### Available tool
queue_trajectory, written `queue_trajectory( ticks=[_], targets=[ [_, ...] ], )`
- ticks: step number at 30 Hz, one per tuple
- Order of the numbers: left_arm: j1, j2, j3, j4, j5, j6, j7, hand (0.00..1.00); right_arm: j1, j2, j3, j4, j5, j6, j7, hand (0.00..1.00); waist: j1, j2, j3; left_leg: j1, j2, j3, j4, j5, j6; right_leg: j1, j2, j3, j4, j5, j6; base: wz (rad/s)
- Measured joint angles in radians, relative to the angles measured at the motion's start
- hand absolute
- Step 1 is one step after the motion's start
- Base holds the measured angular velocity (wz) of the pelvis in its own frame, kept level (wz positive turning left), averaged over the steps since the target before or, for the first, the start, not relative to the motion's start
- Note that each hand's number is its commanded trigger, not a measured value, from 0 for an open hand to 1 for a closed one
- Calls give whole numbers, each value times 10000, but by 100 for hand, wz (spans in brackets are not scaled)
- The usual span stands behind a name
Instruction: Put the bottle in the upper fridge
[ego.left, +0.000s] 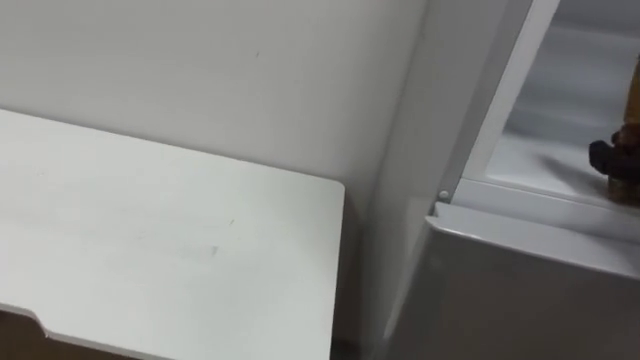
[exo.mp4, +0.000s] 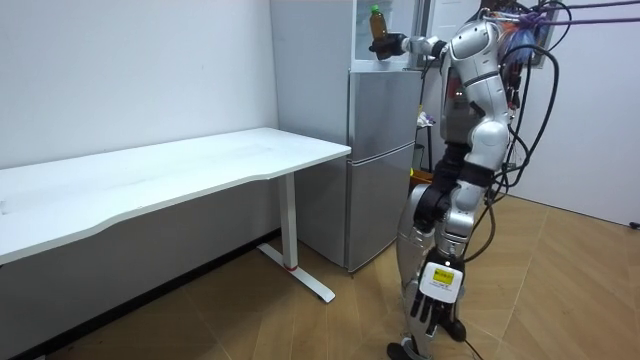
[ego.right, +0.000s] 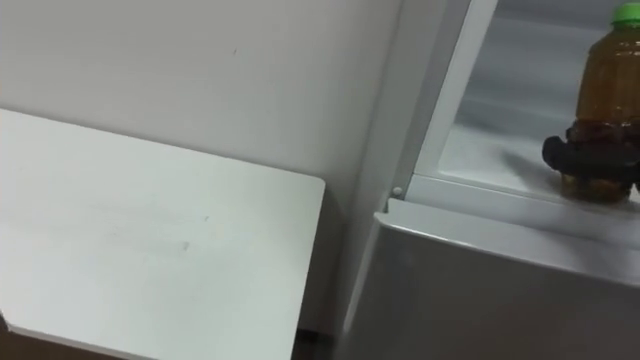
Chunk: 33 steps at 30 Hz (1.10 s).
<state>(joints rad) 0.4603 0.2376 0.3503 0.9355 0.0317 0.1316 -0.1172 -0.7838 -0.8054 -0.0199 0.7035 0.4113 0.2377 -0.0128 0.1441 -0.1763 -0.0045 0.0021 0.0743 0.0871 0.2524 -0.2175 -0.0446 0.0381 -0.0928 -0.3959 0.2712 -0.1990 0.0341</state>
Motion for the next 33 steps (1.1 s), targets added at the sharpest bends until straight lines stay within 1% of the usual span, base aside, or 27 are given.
queue_trajectory(
  ticks=[1, 2, 3, 4, 5, 6, 7, 8, 9, 10, 11, 12, 13, 14, 16, 17, 18, 19, 20, 21, 22, 23, 24, 27, 29, 30, 33],
  targets=[
    [-2, 18, -8, -58, 2, 6, 1, 0, -44, -3, 30, 44, 7, -1, -78, 100, 12, -2, 8, -45, 0, -28, 25, 1, -2, -9, -4, -72, 2, 0, 0, 19],
    [-10, 79, -61, -145, -4, -9, 0, 0, -70, -13, 160, 57, 24, -88, -305, 100, 34, -6, 52, -165, 3, -101, 76, 8, -14, -45, -10, -216, 2, 0, -1, 16],
    [-12, 165, -198, -148, 0, -23, 0, 0, -235, -42, 455, 180, 125, -227, -469, 100, 78, -37, 73, -295, 12, -138, 113, 12, -23, -95, 9, -226, -12, -4, -7, 14],
    [-28, 217, -239, -152, -2, -16, 1, 0, -312, -62, 576, 239, 167, -257, -520, 100, 97, -44, 73, -383, 18, -172, 160, 9, -28, -134, 20, -245, -19, -5, -10, 10],
    [-89, 321, -317, -167, -2, 8, 2, 0, -416, -116, 818, 311, 259, -294, -711, 100, 173, -51, 84, -580, 29, -267, 218, -2, -45, -216, 42, -314, -31, -2, -17, 17],
    [-190, 460, -388, -226, -3, 73, 3, 0, -422, -128, 882, 431, 319, -340, -920, 100, 327, -65, 109, -691, 24, -374, 233, 15, -67, -250, 60, -422, -100, 12, -41, 18],
    [-226, 536, -419, -287, -1, 119, 3, 0, -422, -128, 914, 508, 349, -351, -1032, 100, 407, -81, 102, -763, 25, -414, 259, 22, -77, -282, 75, -462, -133, 22, -58, 21],
    [-283, 645, -501, -457, -16, 164, 14, 0, -493, -130, 973, 738, 386, -438, -1199, 100, 523, -99, 90, -940, 34, -558, 489, 20, -82, -376, 108, -511, -136, 35, -81, 29],
    [-377, 769, -714, -552, -31, 191, 47, 0, -589, -130, 1012, 890, 486, -522, -1448, 100, 562, -92, 102, -1179, 29, -720, 685, 20, -82, -451, 121, -624, -139, 48, -103, 31],
    [-424, 832, -835, -563, -45, 200, 71, 0, -634, -127, 1068, 962, 530, -592, -1562, 100, 577, -88, 105, -1281, 28, -771, 761, 20, -82, -488, 122, -692, -138, 53, -112, 31],
    [-493, 960, -1035, -568, -244, 212, 104, 0, -759, -124, 1212, 1138, 583, -763, -1720, 100, 694, -43, 143, -1440, 26, -885, 921, 19, -81, -512, 128, -792, -139, 75, -145, 21],
    [-539, 1069, -1131, -566, -420, 221, 163, 0, -854, -125, 1331, 1355, 646, -922, -1845, 100, 795, -18, 158, -1594, 19, -952, 1023, 18, -80, -567, 129, -883, -142, 89, -168, 20],
    [-551, 1105, -1182, -565, -420, 224, 189, 0, -917, -124, 1392, 1510, 669, -960, -1864, 100, 825, 0, 168, -1686, 18, -999, 1097, 13, -79, -586, 130, -946, -143, 98, -183, 25],
    [-561, 1130, -1190, -610, -418, 231, 249, 0, -1012, -128, 1366, 1730, 663, -1088, -1960, 100, 853, 79, 203, -1868, 20, -1136, 1196, -32, -77, -626, 157, -1064, -142, 111, -205, 26],
    [-556, 1141, -1194, -768, -419, 349, 311, 0, -1090, -136, 1251, 1896, 654, -1234, -2165, 100, 991, 195, 221, -2150, 31, -1275, 1409, -61, -80, -748, 183, -1221, -141, 148, -266, 19],
    [-555, 1140, -1260, -833, -449, 379, 362, 0, -1091, -136, 1208, 1943, 658, -1385, -2296, 100, 1075, 300, 252, -2258, 28, -1338, 1472, -61, -80, -792, 190, -1273, -139, 168, -298, 12],
    [-542, 1143, -1386, -835, -537, 385, 410, 0, -1126, -139, 1183, 2002, 666, -1527, -2360, 100, 1140, 443, 231, -2391, 25, -1399, 1541, -63, -99, -838, 207, -1290, -152, 195, -338, 13],
    [-540, 1142, -1434, -835, -642, 393, 417, 0, -1141, -140, 1185, 2032, 696, -1610, -2390, 90, 1166, 526, 248, -2442, 28, -1429, 1601, -65, -101, -869, 220, -1301, -153, 203, -350, 7],
    [-542, 1143, -1500, -834, -799, 415, 434, 0, -1133, -137, 1193, 2053, 755, -1831, -2510, 78, 1277, 666, 233, -2512, 32, -1437, 1621, -52, -131, -954, 225, -1300, -150, 216, -373, 0],
    [-543, 1143, -1538, -841, -891, 415, 460, 0, -1137, -143, 1176, 2051, 792, -2003, -2654, 16, 1362, 781, 222, -2572, 32, -1439, 1612, 2, -144, -1009, 223, -1282, -143, 230, -401, 0],
    [-541, 1149, -1569, -841, -950, 419, 482, 0, -1140, -145, 1166, 2053, 841, -2095, -2709, 0, 1385, 833, 215, -2605, 28, -1442, 1608, 31, -143, -1090, 218, -1267, -160, 220, -417, 0],
    [-534, 1154, -1599, -839, -1071, 438, 490, 0, -1204, -152, 1178, 2077, 903, -2232, -2770, 0, 1410, 937, 220, -2659, 27, -1443, 1612, 100, -117, -1156, 203, -1270, -139, 206, -439, 0],
    [-537, 1182, -1598, -840, -1179, 448, 493, 0, -1248, -192, 1264, 2114, 864, -2304, -2765, 0, 1453, 981, 196, -2706, 30, -1451, 1614, 158, -106, -1244, 202, -1272, -113, 211, -459, 0],
    [-538, 1333, -1609, -829, -1400, 448, 596, 0, -1281, -265, 1394, 2399, 940, -2483, -2771, 0, 1601, 987, 200, -2712, 51, -1450, 1616, 191, -120, -1271, 215, -1262, -93, 234, -500, 0],
    [-532, 1386, -1676, -827, -1550, 449, 740, 0, -1292, -271, 1412, 2512, 943, -2527, -2778, 0, 1628, 987, 200, -2688, 48, -1447, 1611, 201, -118, -1268, 215, -1259, -100, 236, -498, 0],
    [-535, 1417, -1796, -831, -1595, 449, 823, 0, -1260, -271, 1520, 2634, 942, -2613, -2757, 0, 1639, 983, 202, -2671, 47, -1434, 1607, 203, -115, -1261, 218, -1243, -104, 240, -498, 0],
    [-601, 1416, -2007, -831, -1589, 448, 861, 0, -1231, -259, 1570, 2660, 941, -2623, -2681, 0, 1675, 927, 208, -2606, 53, -1376, 1540, 221, -113, -1258, 222, -1181, -127, 258, -501, -6]
  ],
)
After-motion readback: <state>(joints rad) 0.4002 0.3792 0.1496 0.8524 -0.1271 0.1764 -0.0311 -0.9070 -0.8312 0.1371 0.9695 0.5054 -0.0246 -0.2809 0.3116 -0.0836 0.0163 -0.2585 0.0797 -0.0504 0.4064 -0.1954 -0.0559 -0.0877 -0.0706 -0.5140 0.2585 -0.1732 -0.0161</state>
